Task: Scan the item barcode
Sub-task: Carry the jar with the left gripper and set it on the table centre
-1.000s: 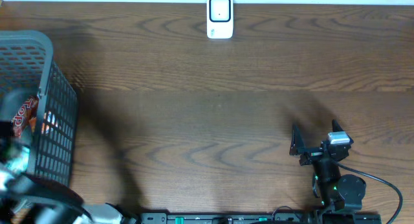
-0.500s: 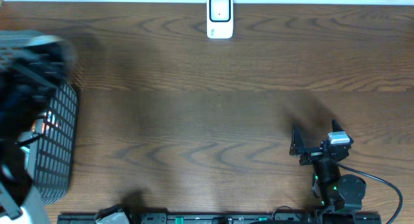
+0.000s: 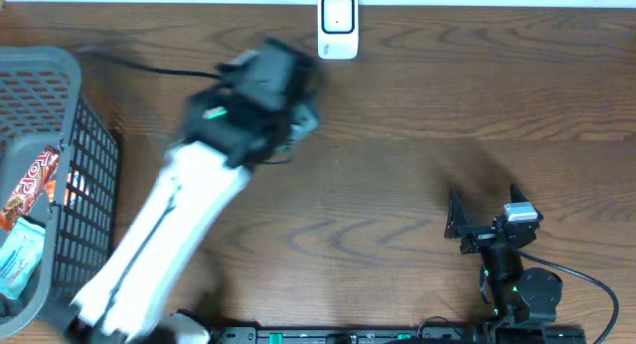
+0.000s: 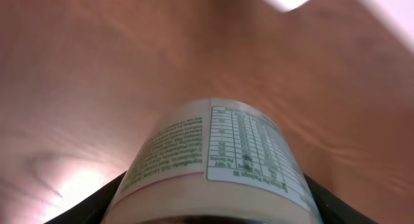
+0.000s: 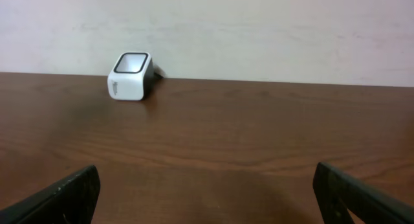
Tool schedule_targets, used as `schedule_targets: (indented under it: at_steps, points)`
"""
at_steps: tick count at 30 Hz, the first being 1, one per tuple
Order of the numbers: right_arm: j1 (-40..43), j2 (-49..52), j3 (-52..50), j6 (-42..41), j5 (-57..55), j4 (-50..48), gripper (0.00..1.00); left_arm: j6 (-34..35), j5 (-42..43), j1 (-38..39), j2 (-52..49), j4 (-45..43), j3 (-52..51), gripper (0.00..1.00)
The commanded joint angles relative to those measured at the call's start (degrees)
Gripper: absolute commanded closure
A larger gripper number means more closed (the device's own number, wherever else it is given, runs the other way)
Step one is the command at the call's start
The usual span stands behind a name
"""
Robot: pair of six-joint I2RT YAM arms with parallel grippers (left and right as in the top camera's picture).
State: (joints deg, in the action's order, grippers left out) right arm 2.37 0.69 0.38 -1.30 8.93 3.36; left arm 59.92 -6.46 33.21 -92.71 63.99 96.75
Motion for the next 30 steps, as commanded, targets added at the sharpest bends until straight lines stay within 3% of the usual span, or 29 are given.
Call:
schedule_targets:
  at_steps: [1, 10, 19, 22, 24, 27, 30]
  points:
    - [-0.22, -0.31, -0.04, -0.81, -0.26, 0.24, 0.01, 13.53, -6.21, 3.06, -6.51, -0.52, 0.31, 0.34]
    - [-0.22, -0.31, -0.04, -0.81, -0.26, 0.24, 0.01, 28.15, -0.24, 6.97, -23.80, -2.69, 0.31, 0.33]
    - [-0.22, -0.31, -0.04, -0.79, -0.26, 0.24, 0.01, 28.92, 9.99, 7.58, -31.65, -11.72, 0.28, 0.32]
    - [-0.22, -0.31, -0.04, -0.81, -0.26, 0.24, 0.01, 28.96, 9.70, 7.58, -31.65, -11.65, 0.26, 0.21]
    - [-0.22, -0.31, -0.04, -0.79, -0.26, 0.24, 0.01, 28.92, 9.70, 7.52, -31.61, -11.58, 0.26, 0.05]
    - [-0.22, -0.31, -0.04, -0.81, -0.26, 0.24, 0.01, 27.96, 9.70, 7.41, -31.04, -11.63, 0.39, 0.02]
    - [-0.22, -0.31, -0.04, -0.81, -0.26, 0.24, 0.01, 22.49, 8.46, 7.04, -28.13, -11.63, 2.08, 0.02]
